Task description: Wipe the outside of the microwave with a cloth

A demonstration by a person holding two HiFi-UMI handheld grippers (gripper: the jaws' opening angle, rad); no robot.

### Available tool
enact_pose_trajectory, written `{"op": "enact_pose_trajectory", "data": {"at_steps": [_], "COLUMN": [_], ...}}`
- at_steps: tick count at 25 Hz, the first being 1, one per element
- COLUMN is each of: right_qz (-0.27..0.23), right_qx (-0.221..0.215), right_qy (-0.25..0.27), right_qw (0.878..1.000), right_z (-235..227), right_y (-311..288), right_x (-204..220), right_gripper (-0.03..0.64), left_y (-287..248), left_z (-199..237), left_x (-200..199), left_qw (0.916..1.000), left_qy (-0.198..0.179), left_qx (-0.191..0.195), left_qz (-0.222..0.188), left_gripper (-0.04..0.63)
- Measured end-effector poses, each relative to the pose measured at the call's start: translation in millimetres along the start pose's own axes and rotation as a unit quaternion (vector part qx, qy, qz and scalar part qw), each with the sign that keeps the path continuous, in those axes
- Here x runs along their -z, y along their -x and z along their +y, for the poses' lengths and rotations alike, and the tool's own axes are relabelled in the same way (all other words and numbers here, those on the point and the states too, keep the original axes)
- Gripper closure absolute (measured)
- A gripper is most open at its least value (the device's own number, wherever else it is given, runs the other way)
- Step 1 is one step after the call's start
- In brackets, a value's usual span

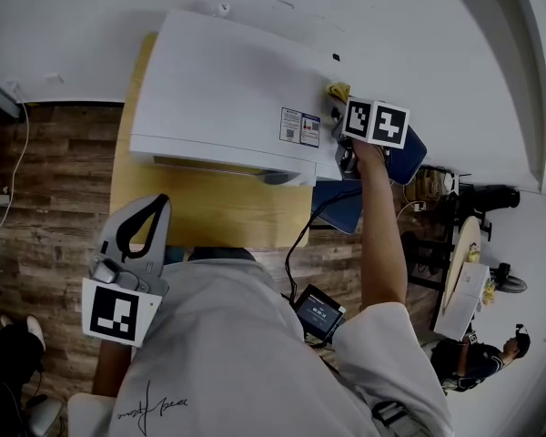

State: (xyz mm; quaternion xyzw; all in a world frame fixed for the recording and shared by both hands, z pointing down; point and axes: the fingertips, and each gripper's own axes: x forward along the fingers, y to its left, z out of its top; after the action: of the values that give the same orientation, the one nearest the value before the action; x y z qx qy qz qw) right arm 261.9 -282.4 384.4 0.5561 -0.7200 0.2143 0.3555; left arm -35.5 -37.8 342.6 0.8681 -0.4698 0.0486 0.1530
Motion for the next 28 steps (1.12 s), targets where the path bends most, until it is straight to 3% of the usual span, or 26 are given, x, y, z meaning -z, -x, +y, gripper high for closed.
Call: {"op": "enact_pose_trajectory", "data": {"at_steps": [9, 28], "right_qz": [-0.002, 0.004], "right_qx": [-0.007, -0.073], "right_qy": [0.009, 0.063], "right_qw": [1.0, 0.995], "right_z": [21.2, 110.8], "right_y": [-1.8, -11.2], "right_x": [-5.0, -26.3], "right_gripper": [0.494, 0.494], "left_y": [4.7, 30.0], "left_z": [2.1, 13.2], "left_x": [-10.0, -0.7], "left_qw": [0.9999, 0.9997], "left_qy": [-0.002, 0.003], "left_qx": [0.002, -0.022], "left_qz": [-0.016, -0.015], "left_gripper": [0.604, 0.604]}}
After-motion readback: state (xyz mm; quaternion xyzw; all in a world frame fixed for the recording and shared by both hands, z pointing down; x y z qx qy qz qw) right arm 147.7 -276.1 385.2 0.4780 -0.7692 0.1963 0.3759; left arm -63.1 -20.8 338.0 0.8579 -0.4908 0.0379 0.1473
